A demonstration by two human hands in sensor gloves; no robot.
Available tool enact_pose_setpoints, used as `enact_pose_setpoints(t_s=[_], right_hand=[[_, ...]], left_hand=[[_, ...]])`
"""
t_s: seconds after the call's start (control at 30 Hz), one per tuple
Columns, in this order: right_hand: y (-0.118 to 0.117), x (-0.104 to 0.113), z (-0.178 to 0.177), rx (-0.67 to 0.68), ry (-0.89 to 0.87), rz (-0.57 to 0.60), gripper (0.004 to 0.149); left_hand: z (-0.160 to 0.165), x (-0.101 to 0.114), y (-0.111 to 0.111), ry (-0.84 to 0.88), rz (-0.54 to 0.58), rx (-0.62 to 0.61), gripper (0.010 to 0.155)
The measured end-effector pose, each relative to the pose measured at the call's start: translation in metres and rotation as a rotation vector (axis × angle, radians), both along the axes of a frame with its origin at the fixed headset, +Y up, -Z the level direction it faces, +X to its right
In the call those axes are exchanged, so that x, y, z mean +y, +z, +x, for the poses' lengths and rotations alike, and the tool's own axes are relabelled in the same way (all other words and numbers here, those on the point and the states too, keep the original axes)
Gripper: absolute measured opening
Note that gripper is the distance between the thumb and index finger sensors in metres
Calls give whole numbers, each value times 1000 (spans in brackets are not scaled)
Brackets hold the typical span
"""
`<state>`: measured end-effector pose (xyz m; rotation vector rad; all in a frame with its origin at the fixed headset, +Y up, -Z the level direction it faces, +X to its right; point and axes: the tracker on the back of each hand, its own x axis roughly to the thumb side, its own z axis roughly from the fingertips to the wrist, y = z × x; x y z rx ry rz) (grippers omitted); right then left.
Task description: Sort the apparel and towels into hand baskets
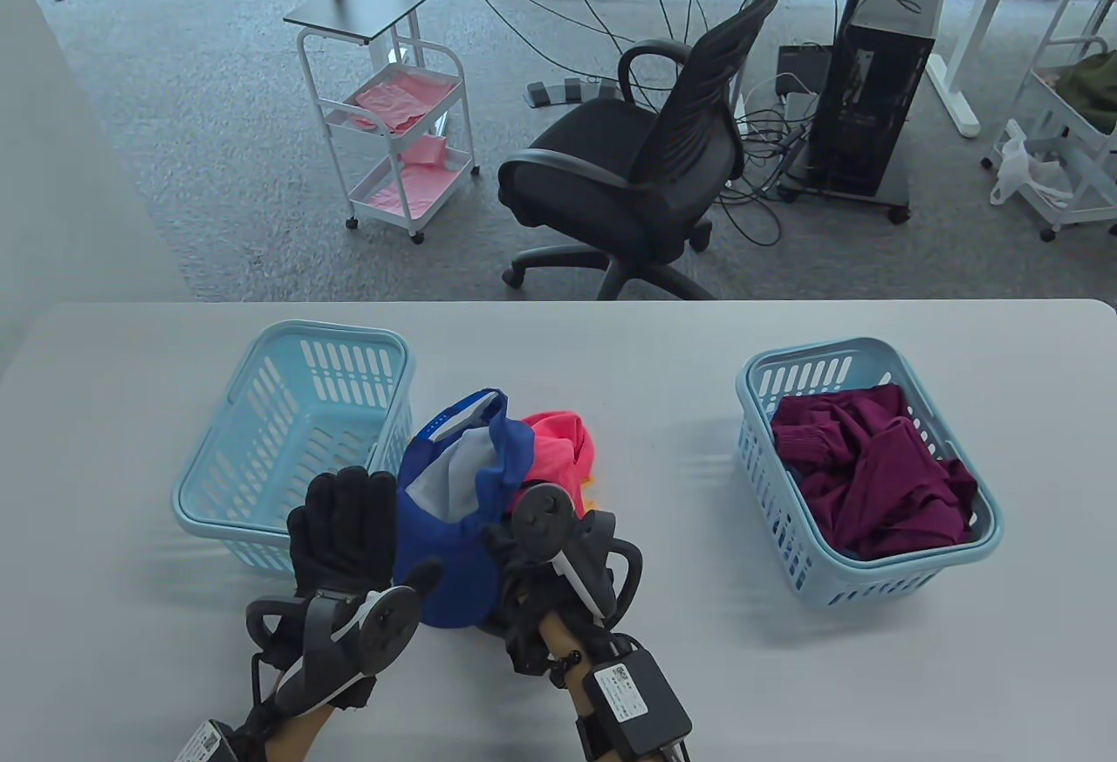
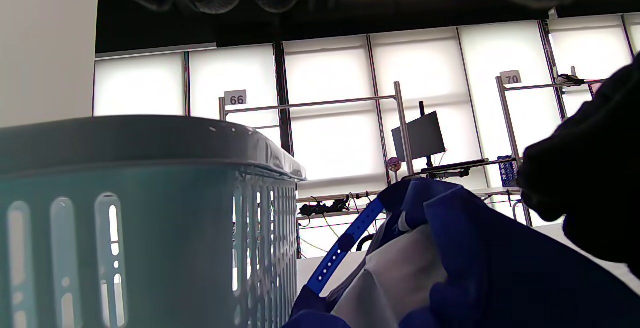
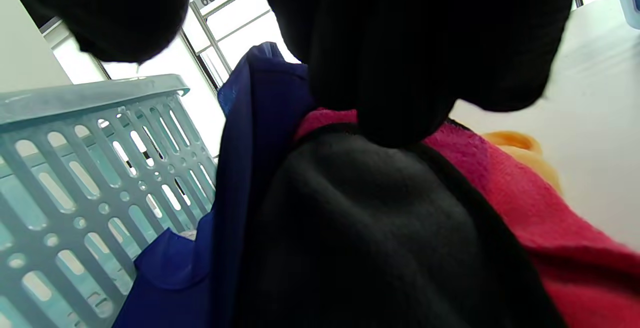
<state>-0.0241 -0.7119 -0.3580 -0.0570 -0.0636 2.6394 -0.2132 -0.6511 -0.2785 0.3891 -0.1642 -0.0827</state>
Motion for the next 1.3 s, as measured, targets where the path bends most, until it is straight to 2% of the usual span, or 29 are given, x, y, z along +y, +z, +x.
enact_pose_setpoints(t_s=[0.3, 0.5, 0.63, 0.87, 1.3], right_hand=[[-1, -23, -12, 72, 11, -93, 61], [-3, -30, -12, 67, -9, -108, 55], [-2, -28, -8, 51, -50, -88, 50], [2, -8, 11, -20, -129, 14, 44], [11, 65, 85, -200, -292, 250, 41]], left_hand=[[1, -1, 1, -5, 0, -1, 97], [1, -1, 1, -2, -11, 3, 97], [2, -1, 1, -4, -15, 5, 97], [1, -1, 0, -3, -9, 6, 97], [-1, 1, 0, 1, 7, 5, 97]])
